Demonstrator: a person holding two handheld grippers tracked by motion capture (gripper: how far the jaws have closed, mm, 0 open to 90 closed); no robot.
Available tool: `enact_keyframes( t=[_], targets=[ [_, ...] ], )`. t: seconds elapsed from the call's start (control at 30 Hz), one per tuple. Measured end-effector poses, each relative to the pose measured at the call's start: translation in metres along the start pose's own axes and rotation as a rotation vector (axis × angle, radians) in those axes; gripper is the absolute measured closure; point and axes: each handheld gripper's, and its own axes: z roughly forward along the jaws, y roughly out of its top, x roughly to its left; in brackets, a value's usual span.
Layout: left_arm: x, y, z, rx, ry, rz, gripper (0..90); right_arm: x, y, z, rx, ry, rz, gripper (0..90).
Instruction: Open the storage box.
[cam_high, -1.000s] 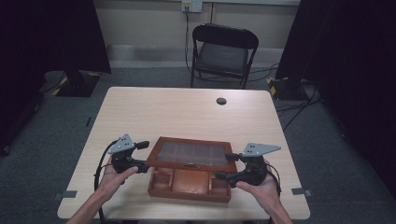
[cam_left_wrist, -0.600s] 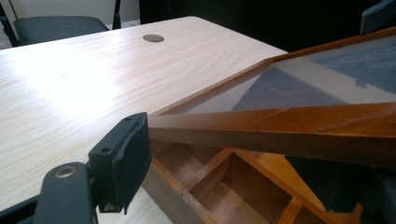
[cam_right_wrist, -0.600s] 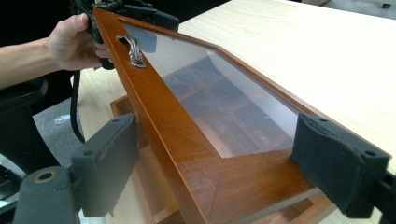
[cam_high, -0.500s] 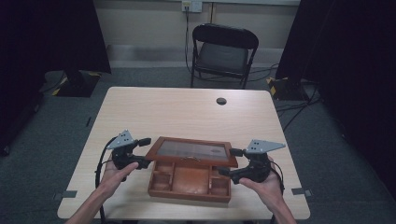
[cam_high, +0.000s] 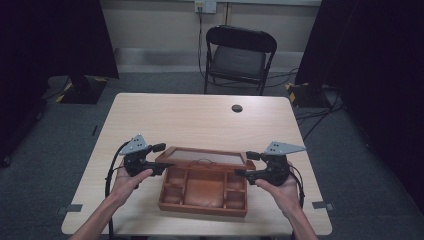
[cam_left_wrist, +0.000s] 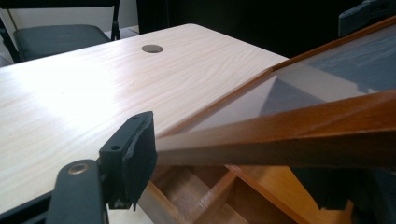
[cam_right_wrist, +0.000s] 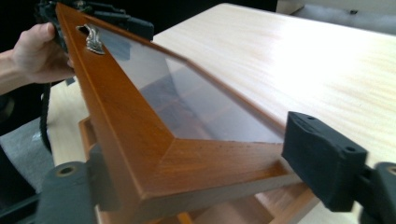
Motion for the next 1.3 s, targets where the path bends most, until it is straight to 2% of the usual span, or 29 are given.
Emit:
enact_keyframes(
  t=[0.03, 0.1, 0.17, 0.2, 0.3, 0.5, 0.53, 0.63, 0.7, 0.77, 0.83, 0.93, 1.13, 1.17, 1.2, 1.23, 1.3],
  targets=[
    [0.001, 0.002, 0.001, 0.0, 0.0, 0.012, 27.7, -0.002, 0.001, 0.001, -0.007, 0.0, 0.005, 23.1],
    [0.003, 0.001, 0.005, -0.01, 0.001, 0.005, 33.0, -0.007, 0.003, 0.002, -0.031, 0.011, 0.018, 26.9],
    [0.003, 0.001, 0.007, -0.01, 0.004, -0.004, 33.9, -0.008, 0.004, 0.003, -0.035, 0.012, 0.022, 27.4],
    [0.006, 0.0, 0.009, -0.008, 0.001, -0.013, 35.6, -0.01, 0.005, 0.004, -0.038, 0.015, 0.012, 35.5],
    [0.007, -0.001, 0.012, -0.01, 0.009, 0.001, 37.9, -0.012, 0.006, 0.007, -0.035, 0.024, 0.01, 36.5],
    [0.01, 0.0, 0.013, -0.027, 0.009, -0.014, 40.3, -0.022, 0.006, 0.013, -0.041, 0.001, 0.02, 39.9],
    [0.012, 0.003, 0.014, -0.018, 0.002, -0.02, 40.6, -0.024, 0.006, 0.014, -0.04, -0.001, 0.02, 40.2],
    [0.013, 0.005, 0.016, -0.007, -0.001, -0.005, 42.4, -0.028, 0.006, 0.017, -0.035, -0.008, 0.027, 41.2],
    [0.015, 0.006, 0.017, -0.014, -0.008, -0.024, 42.5, -0.031, 0.005, 0.018, -0.036, -0.015, 0.033, 41.3],
    [0.016, 0.006, 0.017, -0.012, -0.006, -0.018, 43.1, -0.033, 0.005, 0.019, -0.037, -0.023, 0.04, 41.5],
    [0.019, 0.005, 0.018, -0.022, -0.015, -0.032, 43.2, -0.036, 0.004, 0.021, -0.041, -0.026, 0.049, 41.6],
    [0.02, 0.005, 0.021, -0.024, -0.002, -0.024, 44.1, -0.04, 0.003, 0.022, -0.044, -0.02, 0.063, 41.7],
    [0.024, 0.002, 0.029, -0.016, 0.018, -0.026, 44.9, -0.05, 0.001, 0.027, -0.035, -0.039, 0.079, 44.1],
    [0.024, 0.001, 0.03, -0.015, 0.024, -0.037, 45.2, -0.051, 0.001, 0.028, -0.036, -0.039, 0.079, 44.5],
    [0.026, 0.001, 0.03, -0.012, 0.022, -0.026, 45.4, -0.051, 0.0, 0.029, -0.036, -0.041, 0.076, 44.7],
    [0.026, 0.0, 0.031, -0.019, 0.02, -0.038, 45.6, -0.052, 0.0, 0.029, -0.038, -0.044, 0.078, 44.8],
    [0.028, 0.0, 0.032, -0.021, 0.019, -0.034, 46.3, -0.053, 0.0, 0.031, -0.041, -0.049, 0.078, 45.0]
  ],
)
